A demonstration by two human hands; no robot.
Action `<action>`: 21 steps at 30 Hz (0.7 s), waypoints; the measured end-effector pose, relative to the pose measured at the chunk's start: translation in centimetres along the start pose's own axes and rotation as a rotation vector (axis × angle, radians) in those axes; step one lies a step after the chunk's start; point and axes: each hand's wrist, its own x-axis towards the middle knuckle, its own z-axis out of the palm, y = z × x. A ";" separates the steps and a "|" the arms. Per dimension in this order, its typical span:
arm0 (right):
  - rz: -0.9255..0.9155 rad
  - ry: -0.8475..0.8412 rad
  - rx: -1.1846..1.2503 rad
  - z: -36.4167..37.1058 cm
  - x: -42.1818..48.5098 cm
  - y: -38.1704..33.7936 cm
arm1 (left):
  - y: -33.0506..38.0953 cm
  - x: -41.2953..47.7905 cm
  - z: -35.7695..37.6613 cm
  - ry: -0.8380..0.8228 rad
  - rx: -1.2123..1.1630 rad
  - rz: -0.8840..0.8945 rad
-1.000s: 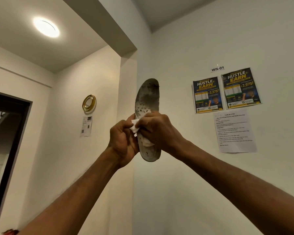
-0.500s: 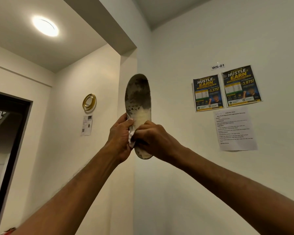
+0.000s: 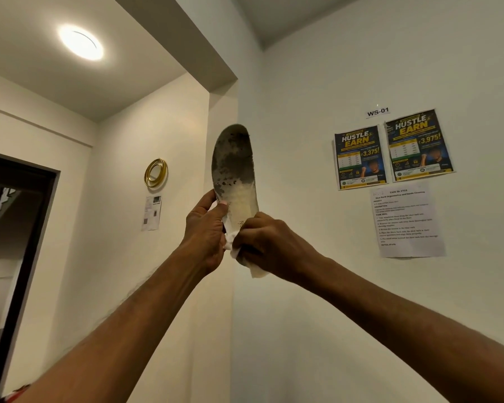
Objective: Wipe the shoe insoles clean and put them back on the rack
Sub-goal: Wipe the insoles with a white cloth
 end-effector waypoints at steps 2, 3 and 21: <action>0.051 0.072 0.008 -0.2 0.0 0.4 | 0.0 0.1 0.1 0.003 -0.036 -0.020; 0.056 0.075 0.000 -0.1 -0.2 0.3 | 0.0 0.1 0.1 0.011 -0.032 -0.015; 0.081 -0.099 -0.053 0.9 -3.3 -0.3 | -0.7 0.4 0.1 0.069 0.014 0.000</action>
